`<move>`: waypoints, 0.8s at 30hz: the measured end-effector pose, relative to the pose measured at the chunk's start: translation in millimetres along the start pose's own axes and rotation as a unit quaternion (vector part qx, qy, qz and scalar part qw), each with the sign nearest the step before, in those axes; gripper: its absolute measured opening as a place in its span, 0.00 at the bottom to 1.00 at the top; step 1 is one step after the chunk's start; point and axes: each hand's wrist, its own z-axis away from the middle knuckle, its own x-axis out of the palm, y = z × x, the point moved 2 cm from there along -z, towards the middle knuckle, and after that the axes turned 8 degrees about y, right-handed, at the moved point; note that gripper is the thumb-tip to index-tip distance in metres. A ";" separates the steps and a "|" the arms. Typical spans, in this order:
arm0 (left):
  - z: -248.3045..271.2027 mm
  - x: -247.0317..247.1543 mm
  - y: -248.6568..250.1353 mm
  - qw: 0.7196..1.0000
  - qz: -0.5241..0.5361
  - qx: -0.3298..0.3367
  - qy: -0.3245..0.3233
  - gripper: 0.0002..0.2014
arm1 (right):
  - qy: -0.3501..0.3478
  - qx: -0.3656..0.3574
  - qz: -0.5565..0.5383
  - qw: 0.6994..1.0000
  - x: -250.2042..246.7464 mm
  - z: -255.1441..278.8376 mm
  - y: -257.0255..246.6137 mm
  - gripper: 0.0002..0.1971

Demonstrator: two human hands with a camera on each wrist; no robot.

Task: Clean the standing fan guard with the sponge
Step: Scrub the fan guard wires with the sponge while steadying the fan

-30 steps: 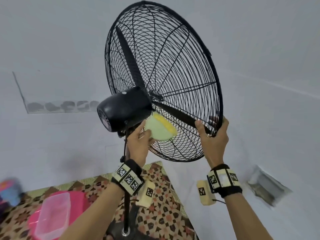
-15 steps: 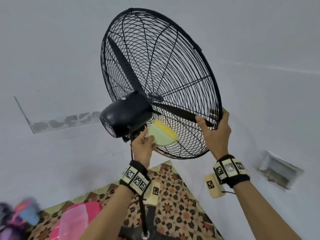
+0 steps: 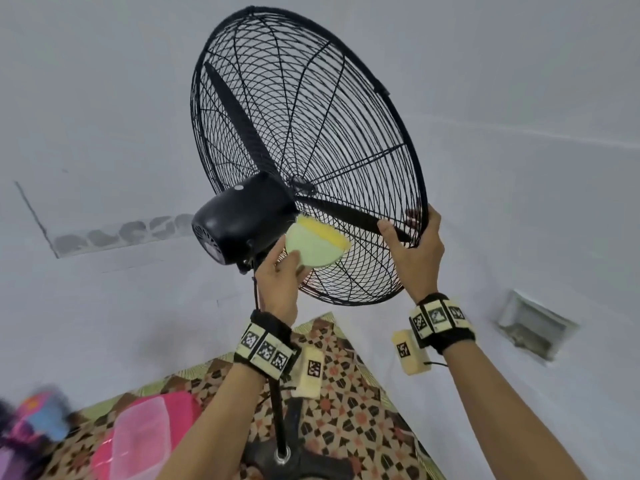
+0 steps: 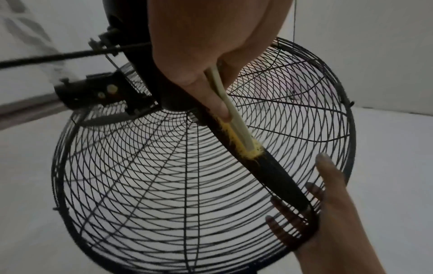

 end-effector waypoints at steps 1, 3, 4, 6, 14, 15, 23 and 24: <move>1.4 2.3 -2.7 1.000 0.003 -0.006 0.006 0.25 | 0.002 0.001 -0.001 1.000 0.6 0.9 0.0 0.39; 1.9 3.3 -13.5 0.999 -0.011 -0.034 0.027 0.26 | 0.005 0.006 -0.002 1.000 0.2 1.0 0.5 0.40; 1.8 2.3 -18.0 0.998 -0.023 -0.044 0.035 0.26 | 0.005 0.009 -0.002 1.000 -0.7 0.2 1.0 0.40; 1.0 -3.5 -20.6 0.998 -0.034 -0.044 0.039 0.26 | 0.003 0.012 -0.001 1.000 -2.3 -0.2 1.4 0.40; 25.8 -2.3 -21.4 0.999 -0.038 -0.018 -0.029 0.25 | 0.005 0.004 -0.004 1.000 -0.2 5.4 3.4 0.40; 25.9 -2.9 -27.8 0.998 -0.050 -0.024 -0.018 0.25 | 0.007 0.009 -0.008 1.000 -0.6 5.9 3.3 0.41; 32.8 0.5 -18.2 1.000 -0.006 0.008 -0.019 0.24 | -0.006 0.005 -0.006 1.000 -1.4 5.2 4.7 0.41; 33.1 3.9 -17.7 1.000 0.001 0.010 -0.018 0.25 | -0.003 0.007 -0.009 1.000 -0.5 5.1 4.6 0.41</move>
